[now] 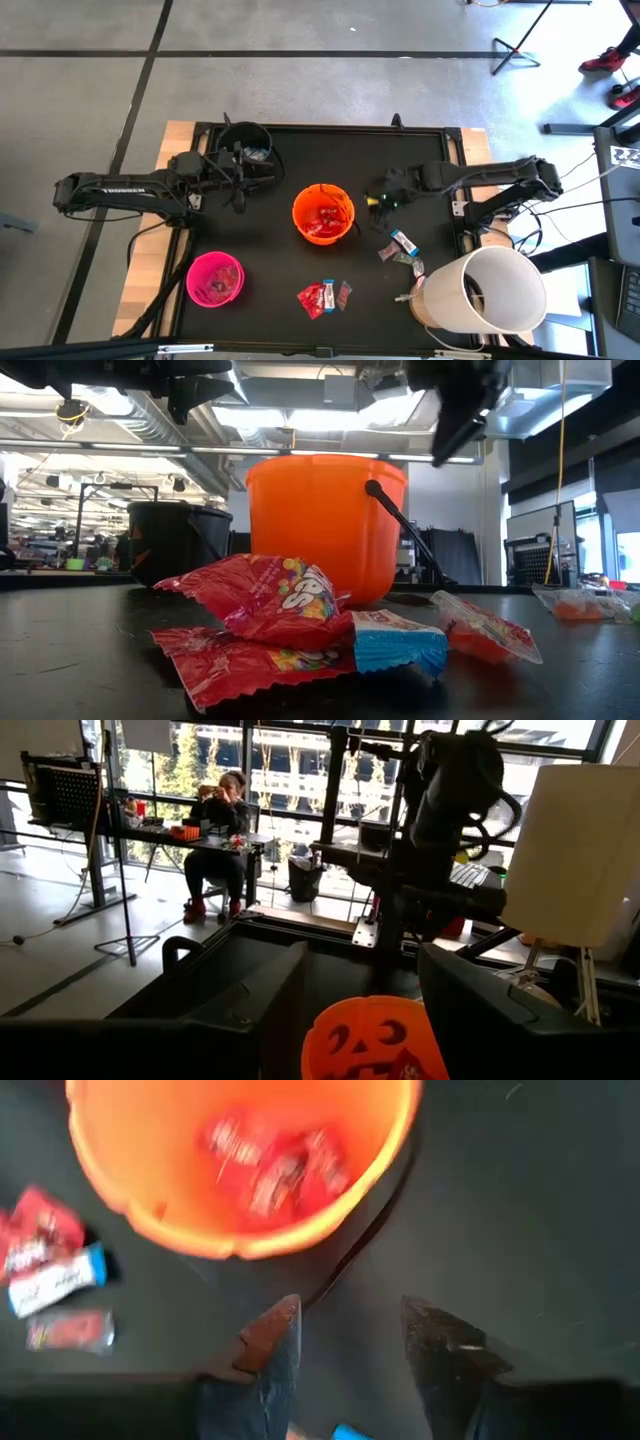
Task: Sort candy
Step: Put the white chocolate into the black bucket, then put the transparent candy into the pink bucket
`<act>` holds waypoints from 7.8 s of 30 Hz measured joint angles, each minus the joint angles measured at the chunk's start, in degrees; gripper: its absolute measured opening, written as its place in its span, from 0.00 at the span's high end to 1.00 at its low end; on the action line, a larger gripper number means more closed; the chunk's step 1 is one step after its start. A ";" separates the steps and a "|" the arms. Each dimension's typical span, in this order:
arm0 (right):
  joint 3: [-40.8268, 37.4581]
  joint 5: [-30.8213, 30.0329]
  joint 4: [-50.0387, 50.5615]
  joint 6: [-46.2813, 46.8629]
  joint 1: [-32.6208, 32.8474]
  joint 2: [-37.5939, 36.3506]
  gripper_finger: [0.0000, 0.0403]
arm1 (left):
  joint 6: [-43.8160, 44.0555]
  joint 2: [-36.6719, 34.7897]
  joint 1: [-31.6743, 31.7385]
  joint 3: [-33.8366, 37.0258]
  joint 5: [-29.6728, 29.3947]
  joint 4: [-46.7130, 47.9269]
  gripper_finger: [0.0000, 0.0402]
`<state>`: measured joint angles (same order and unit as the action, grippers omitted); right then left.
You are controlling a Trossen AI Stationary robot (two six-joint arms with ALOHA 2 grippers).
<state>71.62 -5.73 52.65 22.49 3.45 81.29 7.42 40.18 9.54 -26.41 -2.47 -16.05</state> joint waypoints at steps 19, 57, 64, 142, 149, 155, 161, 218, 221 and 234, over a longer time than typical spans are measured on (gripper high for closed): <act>-32.70 -0.80 -8.47 33.24 12.69 -9.16 0.65 | 0.06 0.00 0.00 0.00 0.41 -0.23 0.54; -36.93 -1.27 -13.25 33.68 12.69 -2.27 0.67 | 1.22 0.00 0.00 0.00 0.39 0.39 0.54; -32.86 -6.91 -13.05 30.92 11.16 -4.30 0.82 | 2.52 0.00 0.01 0.00 0.19 -0.14 0.54; 9.83 18.37 -71.17 -15.56 -16.72 22.15 0.79 | -16.12 28.92 -1.80 -12.00 -33.62 -10.88 0.83; 9.80 19.53 -70.12 -16.99 -16.73 22.07 0.61 | -15.82 26.47 -2.16 -12.00 -34.26 -6.18 0.95; 11.14 18.77 -66.03 -19.01 -16.99 20.96 0.42 | -14.13 20.22 -2.16 -12.02 -35.59 1.27 0.94; 14.07 17.67 -52.66 -23.30 -16.95 16.36 0.32 | -14.04 12.17 -1.81 -12.03 -40.12 13.00 0.93; -18.04 0.05 0.06 13.25 16.97 -1.26 0.40 | -1.47 -8.97 4.37 -9.01 15.12 10.28 0.64; -23.35 1.21 -9.48 13.19 18.89 -1.23 0.40 | -2.92 -6.21 1.03 -8.40 13.77 8.02 0.64; -33.54 0.10 -17.80 14.63 19.44 -1.23 0.40 | -6.34 1.78 -5.75 -8.41 5.88 4.73 0.64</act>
<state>38.09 -5.63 34.85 37.12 22.90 80.05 1.09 41.97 3.80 -34.83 3.40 -11.31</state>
